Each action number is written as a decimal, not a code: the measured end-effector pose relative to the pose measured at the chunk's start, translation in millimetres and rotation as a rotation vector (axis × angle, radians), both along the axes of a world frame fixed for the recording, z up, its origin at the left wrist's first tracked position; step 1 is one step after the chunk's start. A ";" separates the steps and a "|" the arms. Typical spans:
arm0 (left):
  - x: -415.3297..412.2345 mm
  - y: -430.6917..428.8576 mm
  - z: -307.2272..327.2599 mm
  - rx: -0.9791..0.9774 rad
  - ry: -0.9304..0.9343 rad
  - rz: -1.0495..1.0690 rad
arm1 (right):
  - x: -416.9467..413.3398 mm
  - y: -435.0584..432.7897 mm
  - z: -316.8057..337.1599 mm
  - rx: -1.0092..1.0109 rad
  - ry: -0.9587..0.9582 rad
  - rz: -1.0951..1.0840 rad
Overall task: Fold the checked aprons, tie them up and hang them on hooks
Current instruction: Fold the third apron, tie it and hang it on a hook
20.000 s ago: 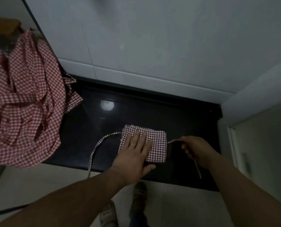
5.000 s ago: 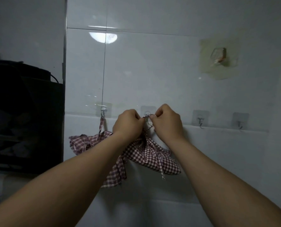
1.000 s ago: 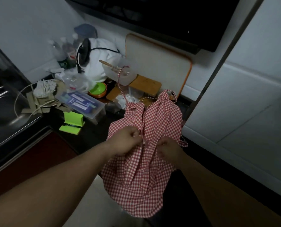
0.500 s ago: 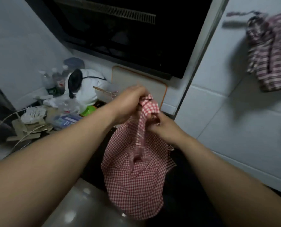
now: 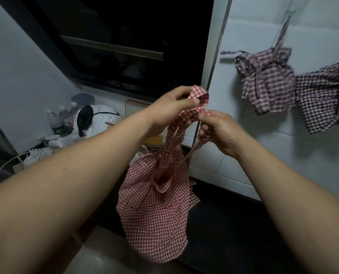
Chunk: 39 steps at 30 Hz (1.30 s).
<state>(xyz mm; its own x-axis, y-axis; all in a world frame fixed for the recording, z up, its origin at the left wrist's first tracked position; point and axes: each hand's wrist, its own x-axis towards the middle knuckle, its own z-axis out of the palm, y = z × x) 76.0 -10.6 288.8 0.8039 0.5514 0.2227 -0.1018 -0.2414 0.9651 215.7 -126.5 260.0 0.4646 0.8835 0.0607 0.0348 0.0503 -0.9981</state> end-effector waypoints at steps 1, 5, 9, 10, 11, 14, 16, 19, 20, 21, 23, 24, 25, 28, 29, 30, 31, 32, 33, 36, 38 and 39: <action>-2.5 -1.4 -4.6 -0.009 0.014 0.012 | 3.2 -4.7 7.3 0.023 0.040 -0.004; -15.2 -10.9 -27.5 0.019 0.096 0.065 | 7.7 -16.4 33.3 0.119 0.098 -0.011; -8.9 -26.6 -30.6 0.272 0.222 -0.086 | -1.4 -19.4 57.1 0.181 0.028 0.089; -2.1 -31.2 -26.7 0.312 0.211 -0.088 | -5.9 -18.7 61.8 0.208 0.010 0.134; 6.2 -36.6 -21.6 0.323 0.175 -0.067 | -9.3 -19.0 66.1 0.246 0.003 0.177; 24.7 -43.4 -2.3 0.247 0.025 0.094 | -5.7 -25.6 71.0 0.365 0.017 0.123; 28.8 -44.0 14.3 0.054 -0.050 0.171 | 8.6 -38.9 55.1 0.359 0.057 -0.039; 26.1 -43.6 42.6 -0.197 -0.145 0.161 | 26.8 -64.3 -18.1 0.086 -0.118 -0.219; 23.6 -45.9 51.4 -0.217 -0.150 0.121 | 28.0 -73.4 -48.1 -0.015 -0.196 -0.210; 22.8 -48.4 58.8 -0.222 -0.142 0.083 | 29.8 -82.2 -75.1 -0.086 -0.227 -0.172; 20.8 -53.1 70.8 -0.223 -0.135 0.054 | 28.5 -98.0 -110.9 -0.171 -0.184 -0.027; 20.7 -52.1 73.5 -0.236 -0.141 0.061 | 28.4 -101.9 -122.6 -0.224 -0.168 0.043; 21.7 -50.6 74.1 -0.254 -0.146 0.075 | 28.5 -103.4 -128.8 -0.270 -0.170 0.071; 22.0 -39.8 53.9 -0.239 -0.027 0.196 | 34.8 -95.1 -129.6 -0.299 -0.215 -0.048; 20.3 -37.2 40.8 -0.166 0.091 0.248 | 37.2 -91.5 -123.7 -0.272 -0.249 -0.081; 16.4 -36.8 27.4 -0.057 0.260 0.276 | 40.2 -86.2 -116.8 -0.245 -0.299 -0.108; 13.6 -38.6 12.8 0.080 0.450 0.269 | 42.4 -82.6 -107.5 -0.222 -0.337 -0.122; 12.5 -44.8 -0.2 0.228 0.631 0.231 | 45.3 -82.0 -97.9 -0.204 -0.360 -0.118; 13.4 -50.9 -11.2 0.375 0.760 0.197 | 48.4 -80.4 -88.9 -0.197 -0.378 -0.103; 27.3 -67.9 -29.4 0.737 0.943 0.322 | 51.6 -78.3 -67.5 -0.235 -0.481 0.001; 37.7 -82.0 -34.5 0.909 0.823 0.378 | 54.4 -77.7 -57.3 -0.267 -0.538 0.038; 42.3 -85.3 -35.8 0.953 0.729 0.285 | 56.1 -77.6 -52.1 -0.278 -0.567 0.037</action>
